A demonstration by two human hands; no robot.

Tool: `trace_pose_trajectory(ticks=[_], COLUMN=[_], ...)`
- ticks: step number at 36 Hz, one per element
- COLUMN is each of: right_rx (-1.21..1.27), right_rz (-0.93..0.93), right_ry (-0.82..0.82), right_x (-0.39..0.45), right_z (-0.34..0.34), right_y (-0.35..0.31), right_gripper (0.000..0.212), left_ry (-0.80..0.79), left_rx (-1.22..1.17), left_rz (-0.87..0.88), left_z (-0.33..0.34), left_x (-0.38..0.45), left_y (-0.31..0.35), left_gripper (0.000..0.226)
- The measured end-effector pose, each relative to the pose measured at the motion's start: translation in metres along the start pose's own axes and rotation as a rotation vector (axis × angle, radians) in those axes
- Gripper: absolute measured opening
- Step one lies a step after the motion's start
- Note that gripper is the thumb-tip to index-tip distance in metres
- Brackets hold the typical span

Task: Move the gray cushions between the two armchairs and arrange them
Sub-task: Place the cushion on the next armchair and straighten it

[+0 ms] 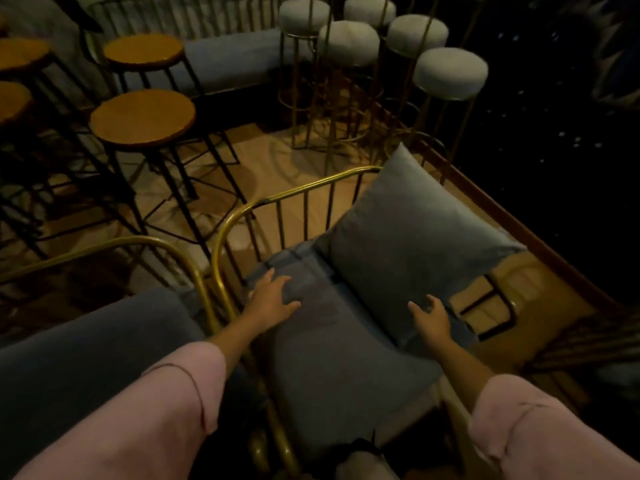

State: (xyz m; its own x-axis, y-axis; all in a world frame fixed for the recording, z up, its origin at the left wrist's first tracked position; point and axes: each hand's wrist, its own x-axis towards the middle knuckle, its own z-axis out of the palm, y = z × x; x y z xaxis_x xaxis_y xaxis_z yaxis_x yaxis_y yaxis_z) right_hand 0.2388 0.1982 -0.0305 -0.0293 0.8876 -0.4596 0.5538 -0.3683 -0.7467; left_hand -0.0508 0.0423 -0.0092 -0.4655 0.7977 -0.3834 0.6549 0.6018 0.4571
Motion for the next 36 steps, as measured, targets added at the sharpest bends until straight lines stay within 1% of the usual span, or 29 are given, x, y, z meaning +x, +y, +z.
trace_pose_trajectory(ticks=[3, 5, 7, 8, 9, 11, 13, 15, 18, 19, 22, 25, 26, 28, 29, 30, 32, 33, 34, 36], right_rx=[0.076, 0.136, 0.133, 0.082, 0.006, -0.148, -0.3, -0.448, -0.618, -0.673, -0.783, -0.768, -0.757, -0.734, -0.714, -0.69, -0.654, -0.649, -0.642, -0.595], right_rz=[0.042, 0.035, 0.024, 0.002, -0.042, -0.215, -0.39, -0.491, -0.543, -0.549, -0.495, -0.44, -0.445, -0.462, -0.461, -0.453, -0.421, -0.396, -0.365, -0.279], right_ry=[0.05, 0.094, 0.176, 0.244, 0.331, 0.486, 0.537, 0.512, 0.448, 0.426, 0.35, 0.346, 0.353, 0.352, 0.34, 0.322, 0.281, 0.248, 0.208, 0.114], right_x=[0.046, 0.074, 0.099, 0.109, 0.119, 0.135, 0.156, 0.184, 0.226, 0.239, 0.275, 0.291, 0.295, 0.3, 0.302, 0.303, 0.305, 0.307, 0.31, 0.315], right_z=[-0.02, -0.027, -0.033, -0.036, -0.039, -0.049, -0.058, -0.067, -0.077, -0.079, -0.076, -0.07, -0.069, -0.068, -0.068, -0.068, -0.07, -0.073, -0.075, -0.081], right_y=[0.004, 0.008, 0.01, 0.008, 0.004, -0.009, -0.024, -0.04, -0.065, -0.071, -0.078, -0.077, -0.075, -0.072, -0.07, -0.07, -0.075, -0.079, -0.084, -0.095], right_gripper=[0.07, 0.083, 0.1, 0.103, 0.103, 0.099, 0.093, 0.087, 0.085, 0.085, 0.088, 0.088, 0.088, 0.087, 0.088, 0.088, 0.091, 0.093, 0.098, 0.11], left_ry=[-0.051, -0.072, -0.089, -0.081, -0.064, -0.046, -0.037, -0.037, -0.061, -0.047, -0.01, -0.006, 0.02, 0.06, 0.063, 0.043, 0.02, 0.02, 0.022, 0.002], left_rx=[-0.013, -0.056, -0.165, -0.24, -0.325, -0.519, -0.699, -0.817, -0.899, -0.918, -1.012, -1.153, -1.204, -1.278, -1.343, -1.443, -1.607, -1.675, -1.736, -1.803], left_rz=[-0.029, -0.051, -0.114, -0.144, -0.183, -0.295, -0.418, -0.485, -0.57, -0.603, -0.679, -0.743, -0.776, -0.832, -0.853, -0.857, -0.81, -0.792, -0.767, -0.721], left_z=[0.014, 0.027, 0.043, 0.051, 0.061, 0.08, 0.1, 0.121, 0.151, 0.16, 0.18, 0.202, 0.217, 0.258, 0.263, 0.263, 0.239, 0.231, 0.228, 0.227], left_x=[0.049, 0.08, 0.11, 0.123, 0.136, 0.158, 0.175, 0.193, 0.216, 0.222, 0.234, 0.246, 0.254, 0.273, 0.274, 0.273, 0.262, 0.259, 0.259, 0.258], left_y=[0.035, 0.058, 0.08, 0.091, 0.1, 0.118, 0.13, 0.134, 0.137, 0.139, 0.151, 0.159, 0.152, 0.127, 0.125, 0.127, 0.152, 0.162, 0.167, 0.167], left_gripper=[0.084, 0.085, 0.08, 0.076, 0.07, 0.061, 0.049, 0.035, 0.045, 0.05, 0.063, 0.082, 0.092, 0.119, 0.124, 0.116, 0.078, 0.064, 0.06, 0.063])
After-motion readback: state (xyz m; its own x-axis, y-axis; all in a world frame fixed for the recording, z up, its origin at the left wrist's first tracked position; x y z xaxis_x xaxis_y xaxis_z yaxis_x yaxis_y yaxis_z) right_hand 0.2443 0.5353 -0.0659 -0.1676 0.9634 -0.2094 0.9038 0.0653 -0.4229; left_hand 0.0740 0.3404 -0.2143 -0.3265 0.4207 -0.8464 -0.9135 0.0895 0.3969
